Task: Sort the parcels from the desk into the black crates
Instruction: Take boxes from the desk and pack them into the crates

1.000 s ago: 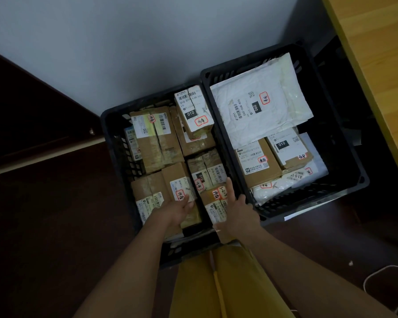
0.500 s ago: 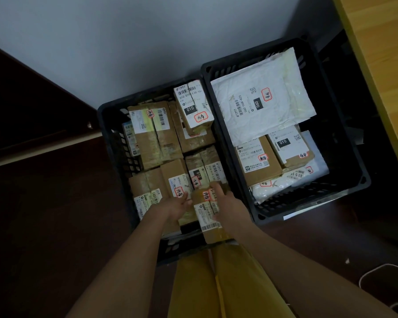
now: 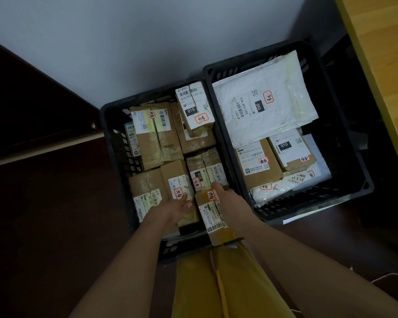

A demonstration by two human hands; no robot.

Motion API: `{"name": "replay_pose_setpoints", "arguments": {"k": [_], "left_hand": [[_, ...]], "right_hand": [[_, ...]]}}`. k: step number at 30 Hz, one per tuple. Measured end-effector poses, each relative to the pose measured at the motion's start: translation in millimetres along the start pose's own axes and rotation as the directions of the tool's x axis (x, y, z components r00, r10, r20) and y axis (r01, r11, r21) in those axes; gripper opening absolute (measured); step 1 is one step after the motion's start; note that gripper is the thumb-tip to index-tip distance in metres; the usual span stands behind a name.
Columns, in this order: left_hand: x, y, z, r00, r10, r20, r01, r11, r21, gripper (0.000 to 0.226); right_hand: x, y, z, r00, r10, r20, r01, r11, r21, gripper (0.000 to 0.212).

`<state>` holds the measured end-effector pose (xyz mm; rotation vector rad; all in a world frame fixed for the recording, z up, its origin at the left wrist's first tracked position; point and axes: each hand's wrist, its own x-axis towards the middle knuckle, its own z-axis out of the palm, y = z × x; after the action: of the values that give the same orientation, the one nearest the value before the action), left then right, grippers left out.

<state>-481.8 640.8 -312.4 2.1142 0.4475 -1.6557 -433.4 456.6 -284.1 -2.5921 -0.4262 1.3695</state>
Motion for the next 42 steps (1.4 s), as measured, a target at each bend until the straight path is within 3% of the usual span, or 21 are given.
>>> {"name": "replay_pose_setpoints", "arguments": {"k": [5, 12, 15, 18, 21, 24, 27, 42], "left_hand": [[-4, 2, 3, 0.999, 0.028, -0.022, -0.029, 0.999, -0.022, 0.060], [-9, 4, 8, 0.994, 0.094, -0.051, -0.091, 0.995, 0.042, 0.052], [-13, 8, 10, 0.990, 0.132, -0.050, -0.129, 0.989, 0.072, 0.051], [-17, 10, 10, 0.985, 0.162, -0.059, -0.155, 0.982, 0.105, 0.050], [-16, 9, 10, 0.985, 0.162, -0.064, -0.154, 0.981, 0.114, 0.050], [-10, 6, 13, 0.988, 0.142, -0.063, -0.133, 0.984, 0.118, 0.050], [-9, 5, 14, 0.990, 0.127, -0.063, -0.120, 0.986, 0.114, 0.049], [-17, 7, 1, 0.985, 0.168, 0.025, -0.169, 0.959, 0.226, 0.052]], "right_hand": [[-5, -2, 3, 1.000, 0.021, -0.002, -0.021, 0.999, -0.026, 0.082], [-13, -2, -3, 0.996, -0.013, -0.084, 0.006, 0.996, -0.087, 0.077], [-13, -8, -12, 0.975, -0.005, -0.220, -0.030, 0.987, -0.157, 0.089], [-8, -15, -21, 0.918, 0.003, -0.398, -0.026, 0.998, -0.052, 0.096], [-3, -21, -19, 0.945, -0.004, -0.326, -0.007, 0.999, -0.033, 0.087], [-6, -23, -7, 0.979, 0.032, -0.202, -0.055, 0.992, -0.113, 0.108], [-8, -24, 0, 0.976, 0.049, -0.214, -0.080, 0.988, -0.136, 0.118], [2, -27, -21, 0.960, 0.150, -0.235, -0.161, 0.987, -0.027, 0.107]]}}
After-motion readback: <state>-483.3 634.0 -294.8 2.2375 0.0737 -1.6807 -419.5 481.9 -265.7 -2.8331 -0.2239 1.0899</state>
